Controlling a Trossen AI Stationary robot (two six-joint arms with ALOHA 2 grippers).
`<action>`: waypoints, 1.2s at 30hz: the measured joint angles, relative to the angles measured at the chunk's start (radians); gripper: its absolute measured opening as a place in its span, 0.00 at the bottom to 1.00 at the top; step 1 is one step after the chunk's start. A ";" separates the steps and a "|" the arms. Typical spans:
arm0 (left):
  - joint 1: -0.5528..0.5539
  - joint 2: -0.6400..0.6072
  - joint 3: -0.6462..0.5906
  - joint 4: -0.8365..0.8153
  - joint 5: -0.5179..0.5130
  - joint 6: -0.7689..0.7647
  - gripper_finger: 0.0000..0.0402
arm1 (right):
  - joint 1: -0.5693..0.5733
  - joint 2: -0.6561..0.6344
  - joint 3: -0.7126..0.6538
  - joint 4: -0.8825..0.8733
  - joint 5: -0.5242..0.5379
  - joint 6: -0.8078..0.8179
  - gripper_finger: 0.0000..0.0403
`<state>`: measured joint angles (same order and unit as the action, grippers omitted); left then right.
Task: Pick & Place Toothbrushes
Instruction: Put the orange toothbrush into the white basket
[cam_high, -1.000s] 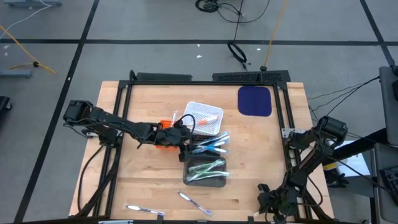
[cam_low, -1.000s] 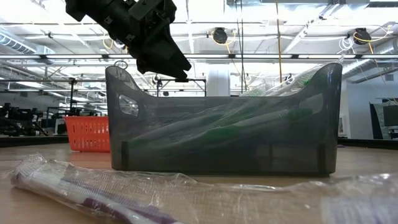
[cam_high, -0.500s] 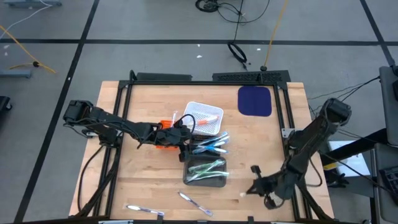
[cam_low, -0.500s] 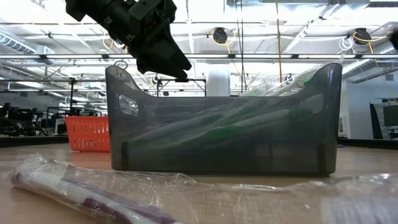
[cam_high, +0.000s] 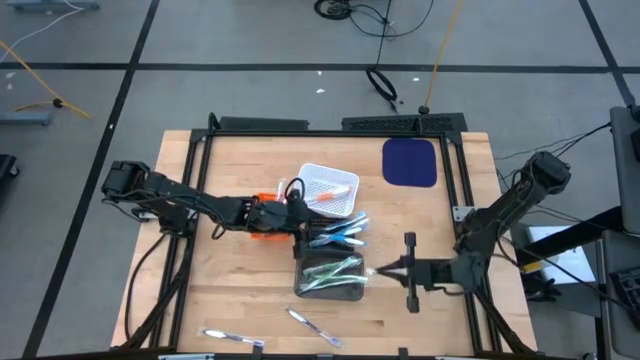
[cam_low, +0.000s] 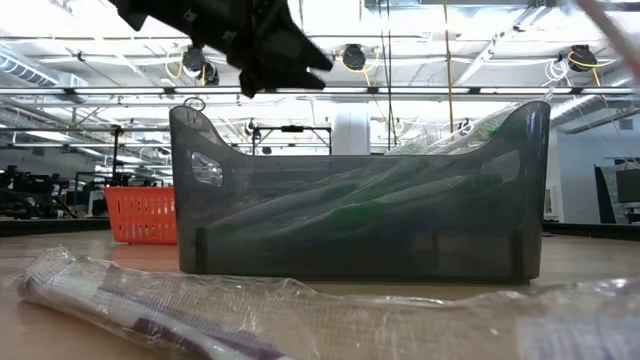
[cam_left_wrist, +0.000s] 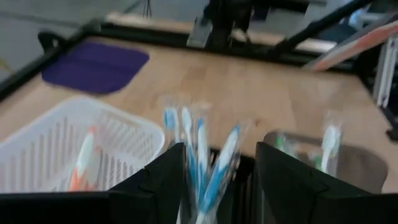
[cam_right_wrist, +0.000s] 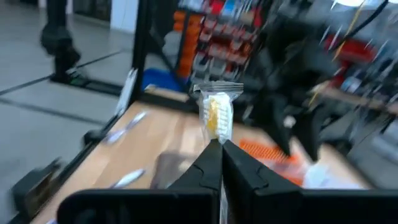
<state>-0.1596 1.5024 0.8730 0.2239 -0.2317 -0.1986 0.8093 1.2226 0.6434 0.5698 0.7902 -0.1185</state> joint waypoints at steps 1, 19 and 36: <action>0.000 0.000 0.000 0.022 0.000 0.012 0.49 | -0.012 0.000 0.000 0.038 0.000 -0.047 0.00; 0.000 0.000 0.000 0.379 0.004 0.172 0.49 | -0.361 0.037 0.001 0.514 -0.320 -0.369 0.00; 0.001 0.092 -0.001 0.620 0.006 0.220 0.49 | -0.560 0.165 0.002 0.779 -0.533 -0.285 0.00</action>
<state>-0.1585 1.5948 0.8723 0.8441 -0.2253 0.0216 0.2493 1.3872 0.6453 1.3484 0.2572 -0.4040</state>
